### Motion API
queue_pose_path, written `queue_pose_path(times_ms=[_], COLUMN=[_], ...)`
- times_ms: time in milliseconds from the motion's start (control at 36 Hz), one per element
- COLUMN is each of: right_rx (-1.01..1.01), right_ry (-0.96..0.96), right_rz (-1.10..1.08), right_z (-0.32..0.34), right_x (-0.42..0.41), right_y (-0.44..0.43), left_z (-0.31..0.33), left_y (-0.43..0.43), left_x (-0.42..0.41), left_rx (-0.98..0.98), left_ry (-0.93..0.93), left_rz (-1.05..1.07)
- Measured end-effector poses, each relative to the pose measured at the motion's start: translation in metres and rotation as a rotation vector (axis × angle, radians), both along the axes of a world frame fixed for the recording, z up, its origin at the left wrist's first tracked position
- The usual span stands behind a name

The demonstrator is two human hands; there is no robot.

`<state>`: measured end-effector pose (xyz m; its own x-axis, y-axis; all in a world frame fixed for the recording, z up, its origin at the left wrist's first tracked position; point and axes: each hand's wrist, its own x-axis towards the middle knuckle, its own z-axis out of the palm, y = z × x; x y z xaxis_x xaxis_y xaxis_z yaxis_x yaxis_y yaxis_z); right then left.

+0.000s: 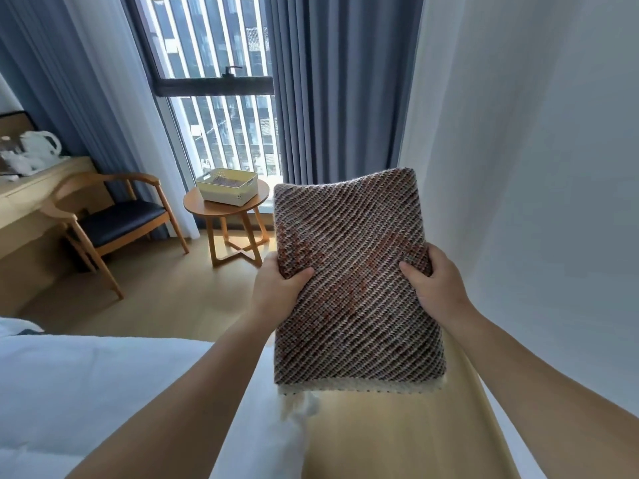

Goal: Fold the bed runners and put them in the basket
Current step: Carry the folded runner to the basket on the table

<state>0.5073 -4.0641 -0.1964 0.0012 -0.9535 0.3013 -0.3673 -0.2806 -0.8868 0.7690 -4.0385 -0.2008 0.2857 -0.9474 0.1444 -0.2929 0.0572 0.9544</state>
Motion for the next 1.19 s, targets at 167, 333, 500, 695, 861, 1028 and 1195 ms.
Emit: queue_pose_path(times_ms=[167, 333, 500, 695, 861, 1028, 1195], right_rx=[0.025, 0.017, 0.026, 0.061, 0.06, 0.073, 0.086], right_ry=[-0.021, -0.035, -0.058, -0.043, -0.067, -0.037, -0.017], right_rz=[0.021, 0.069, 0.142, 0.22, 0.283, 0.317, 0.351], right_z=[-0.006, -0.017, -0.017, -0.012, -0.016, -0.024, -0.032], right_x=[0.002, -0.006, -0.019, -0.026, -0.004, 0.036, 0.096], right_y=[-0.076, -0.173, -0.284, -0.396, -0.469, -0.542, -0.626], left_z=[-0.006, -0.012, -0.011, -0.007, -0.007, -0.021, -0.037], left_y=[-0.069, -0.151, -0.247, -0.333, -0.394, -0.459, -0.539], left_x=[-0.001, -0.011, -0.028, -0.038, -0.023, 0.014, 0.071], left_rx=[0.008, 0.002, -0.008, 0.002, 0.0, -0.008, 0.013], left_ry=[0.026, 0.046, 0.019, 0.024, 0.027, 0.046, 0.097], left_rz=[-0.005, 0.021, 0.098, 0.193, 0.244, 0.259, 0.229])
